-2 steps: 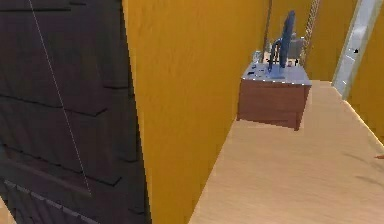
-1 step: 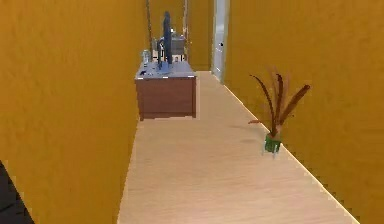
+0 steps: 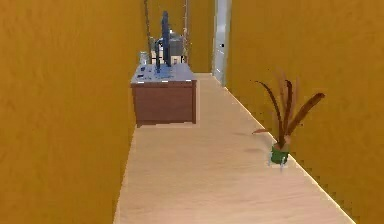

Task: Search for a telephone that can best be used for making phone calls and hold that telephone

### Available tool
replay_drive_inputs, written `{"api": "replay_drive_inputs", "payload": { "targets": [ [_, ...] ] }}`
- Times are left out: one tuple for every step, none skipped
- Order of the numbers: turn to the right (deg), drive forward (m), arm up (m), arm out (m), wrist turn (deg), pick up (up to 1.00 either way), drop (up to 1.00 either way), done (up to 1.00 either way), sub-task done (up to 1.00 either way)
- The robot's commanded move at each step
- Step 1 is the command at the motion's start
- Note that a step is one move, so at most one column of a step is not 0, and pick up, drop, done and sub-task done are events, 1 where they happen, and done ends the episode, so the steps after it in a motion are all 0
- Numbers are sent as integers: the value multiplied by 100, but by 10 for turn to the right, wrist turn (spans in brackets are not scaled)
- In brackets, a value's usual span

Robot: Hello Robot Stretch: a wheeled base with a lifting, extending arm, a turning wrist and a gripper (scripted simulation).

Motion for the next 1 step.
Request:
{"api": "replay_drive_inputs", "payload": {
  "targets": [
    [450,0,0,0,0,0,0,0,0]
  ]
}}
